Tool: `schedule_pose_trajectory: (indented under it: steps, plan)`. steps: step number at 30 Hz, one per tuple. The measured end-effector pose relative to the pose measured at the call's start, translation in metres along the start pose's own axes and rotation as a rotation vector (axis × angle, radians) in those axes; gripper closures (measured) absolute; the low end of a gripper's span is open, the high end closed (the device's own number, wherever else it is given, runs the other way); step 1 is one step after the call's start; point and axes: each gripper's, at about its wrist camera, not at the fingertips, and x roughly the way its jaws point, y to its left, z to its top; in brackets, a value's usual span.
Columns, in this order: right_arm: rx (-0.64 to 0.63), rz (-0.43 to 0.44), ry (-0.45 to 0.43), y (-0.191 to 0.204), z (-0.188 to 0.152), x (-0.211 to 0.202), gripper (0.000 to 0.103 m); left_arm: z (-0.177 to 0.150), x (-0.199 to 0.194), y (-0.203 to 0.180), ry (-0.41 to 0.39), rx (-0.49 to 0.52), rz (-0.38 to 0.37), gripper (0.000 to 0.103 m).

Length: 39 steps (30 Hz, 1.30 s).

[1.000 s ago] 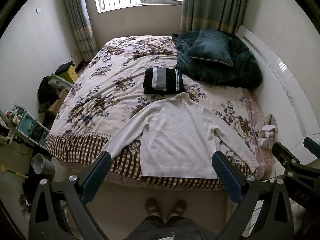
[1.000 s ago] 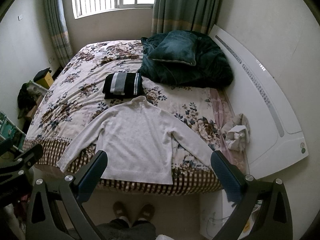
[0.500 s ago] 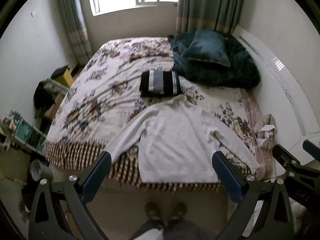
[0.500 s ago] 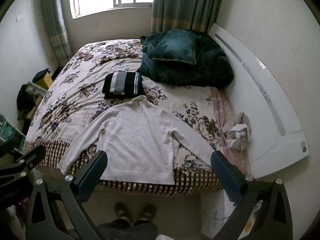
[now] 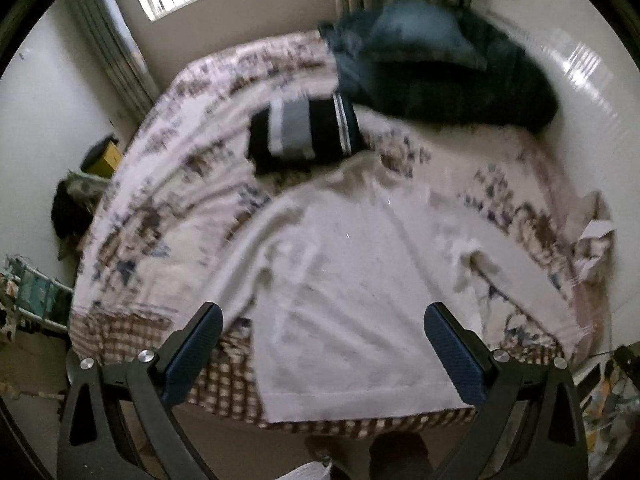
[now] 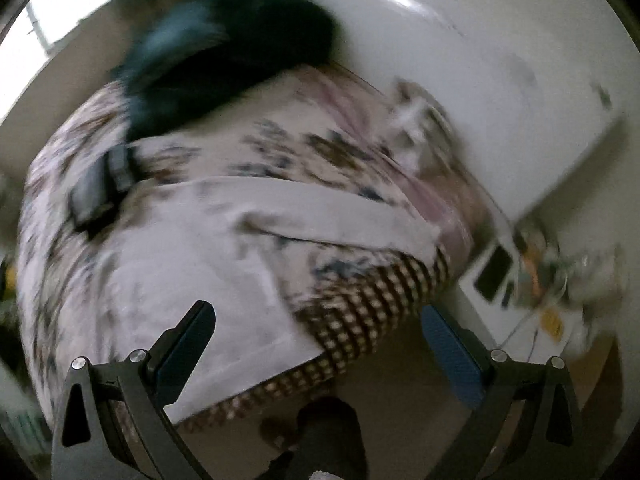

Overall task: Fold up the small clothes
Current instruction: 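Lower the right tool to a sweater sleeve cuff and close on it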

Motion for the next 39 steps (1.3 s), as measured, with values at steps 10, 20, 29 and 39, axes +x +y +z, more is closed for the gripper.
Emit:
schedule_pose_trajectory:
  steps: [10,20,29,39]
  plan:
    - [0.511,0.026,0.224,-0.135,0.025,0.279,0.0,-0.006,0.206,-0.09,0.238,0.01,0.075,0.0]
    - [1.061,0.151,0.032,-0.204,0.011,0.385,0.043,-0.016,0.323,-0.11,0.357,-0.066,0.09,0.0]
    - [0.674,0.044,-0.118,-0.132,0.082,0.328,0.092,-0.004,0.32,-0.086,0.271,-0.104,0.022,0.0]
    - [0.056,0.337,-0.177,0.156,0.123,0.204,0.093,-0.012,0.271,0.043,0.209,-0.274,0.041,0.0]
